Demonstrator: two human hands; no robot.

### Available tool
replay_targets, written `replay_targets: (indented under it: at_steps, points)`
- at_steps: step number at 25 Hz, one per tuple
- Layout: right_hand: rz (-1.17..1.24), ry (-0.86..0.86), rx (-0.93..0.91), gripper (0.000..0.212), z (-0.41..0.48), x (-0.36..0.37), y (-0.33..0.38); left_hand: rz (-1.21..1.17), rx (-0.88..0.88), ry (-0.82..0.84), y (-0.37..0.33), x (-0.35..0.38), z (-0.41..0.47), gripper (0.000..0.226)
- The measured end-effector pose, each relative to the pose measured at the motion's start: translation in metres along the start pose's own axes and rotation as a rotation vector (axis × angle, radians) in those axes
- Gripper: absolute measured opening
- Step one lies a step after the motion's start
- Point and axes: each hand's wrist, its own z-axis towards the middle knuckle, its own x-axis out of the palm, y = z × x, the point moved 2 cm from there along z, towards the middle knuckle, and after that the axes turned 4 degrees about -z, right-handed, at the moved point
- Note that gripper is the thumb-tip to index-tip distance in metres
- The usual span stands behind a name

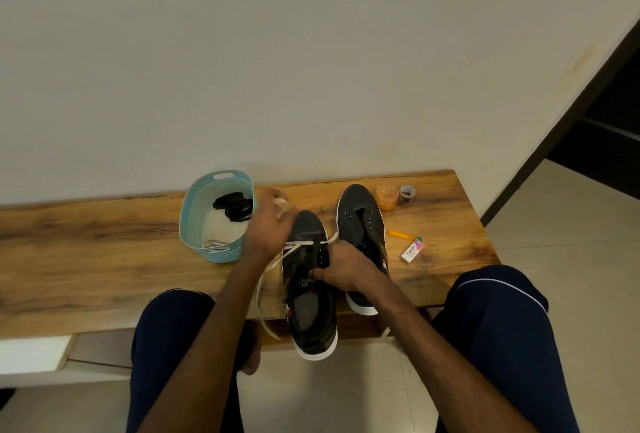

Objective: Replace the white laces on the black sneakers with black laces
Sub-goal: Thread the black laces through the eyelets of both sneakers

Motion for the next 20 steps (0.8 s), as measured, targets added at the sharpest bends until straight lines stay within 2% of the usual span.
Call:
replay_targets:
  at_steps: [2,3,5,6,8,10,12,13,15,18,20]
  points:
    - [-0.012,0.002,-0.010,0.032,0.000,0.000,0.000,0.616,0.116,0.300,0.008,0.027,-0.007,0.024]
    - [-0.017,0.001,-0.015,0.029,-0.001,-0.001,0.000,0.779,0.135,0.377,0.012,0.037,-0.011,0.026]
    - [-0.009,-0.001,-0.007,0.027,0.000,-0.001,-0.001,0.855,0.148,0.339,0.015,0.045,-0.015,0.026]
    - [0.001,0.002,0.003,0.028,0.001,-0.001,-0.002,0.790,0.143,0.248,0.013,0.043,-0.014,0.024]
    - [0.014,0.006,0.021,0.032,0.002,0.000,-0.003,0.517,0.101,-0.040,0.009,0.028,-0.011,0.018]
    - [0.004,0.010,0.032,0.036,0.003,0.001,-0.004,0.059,0.007,-0.334,0.004,0.002,-0.004,0.016]
    - [-0.009,0.011,0.031,0.038,0.004,0.001,-0.003,-0.309,-0.100,-0.489,-0.002,-0.021,0.001,0.020]
    - [-0.014,0.011,0.027,0.038,0.004,0.001,-0.003,-0.336,-0.136,-0.503,-0.003,-0.028,0.001,0.021]
    - [-0.018,0.012,0.019,0.040,0.004,0.001,-0.002,-0.148,-0.170,-0.412,-0.002,-0.034,-0.003,0.025]
    - [0.030,-0.026,0.031,0.047,0.006,0.002,-0.003,0.407,-0.184,-0.216,0.005,-0.033,-0.020,0.030]
    - [0.040,-0.102,0.041,0.049,0.010,0.003,-0.003,0.651,-0.224,-0.100,0.006,-0.030,-0.034,0.047]
